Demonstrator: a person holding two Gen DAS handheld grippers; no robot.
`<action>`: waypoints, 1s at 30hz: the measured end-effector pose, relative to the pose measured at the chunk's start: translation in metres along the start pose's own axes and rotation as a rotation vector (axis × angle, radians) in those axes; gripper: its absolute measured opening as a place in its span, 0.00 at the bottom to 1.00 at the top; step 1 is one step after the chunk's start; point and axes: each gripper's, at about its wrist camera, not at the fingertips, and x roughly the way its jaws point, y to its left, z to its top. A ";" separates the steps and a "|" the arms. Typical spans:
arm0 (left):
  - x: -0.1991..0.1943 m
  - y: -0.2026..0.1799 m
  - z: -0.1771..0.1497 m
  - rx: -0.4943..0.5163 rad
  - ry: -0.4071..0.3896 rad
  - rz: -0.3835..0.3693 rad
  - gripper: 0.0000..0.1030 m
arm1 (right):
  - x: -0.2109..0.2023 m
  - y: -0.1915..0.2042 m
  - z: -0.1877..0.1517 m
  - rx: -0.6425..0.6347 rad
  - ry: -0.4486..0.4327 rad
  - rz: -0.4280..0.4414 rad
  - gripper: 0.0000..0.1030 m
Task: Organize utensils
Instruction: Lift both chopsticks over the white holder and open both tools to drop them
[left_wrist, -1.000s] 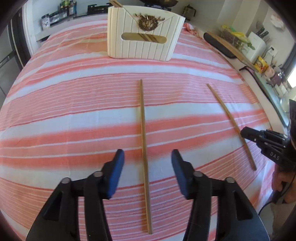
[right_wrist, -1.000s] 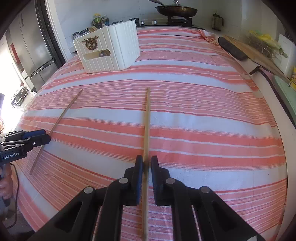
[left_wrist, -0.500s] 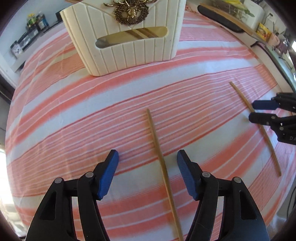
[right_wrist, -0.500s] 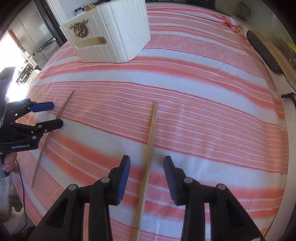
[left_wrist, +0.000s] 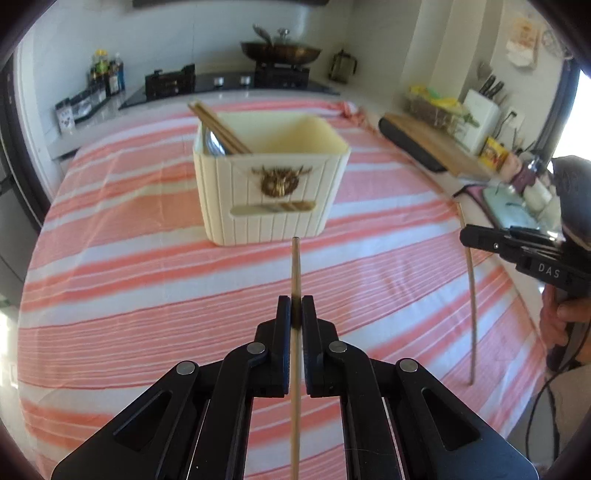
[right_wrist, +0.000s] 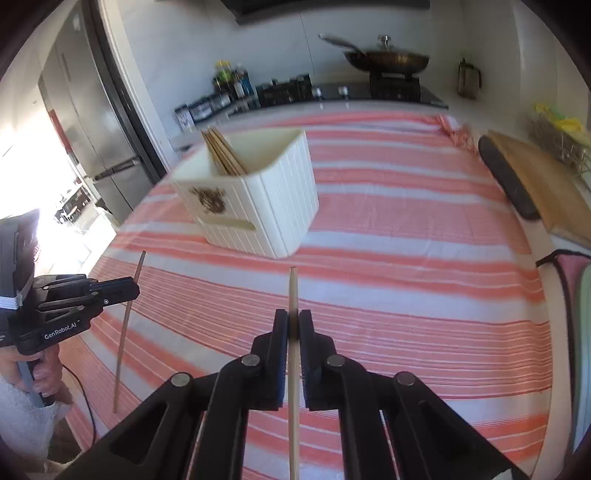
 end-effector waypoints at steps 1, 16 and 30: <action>-0.015 0.000 0.001 0.001 -0.032 -0.013 0.03 | -0.015 0.004 0.002 -0.011 -0.038 0.008 0.06; -0.099 -0.004 0.026 0.010 -0.255 -0.024 0.03 | -0.112 0.040 0.025 -0.119 -0.328 -0.019 0.06; -0.134 0.022 0.154 -0.012 -0.505 0.101 0.03 | -0.117 0.041 0.144 -0.200 -0.424 -0.054 0.06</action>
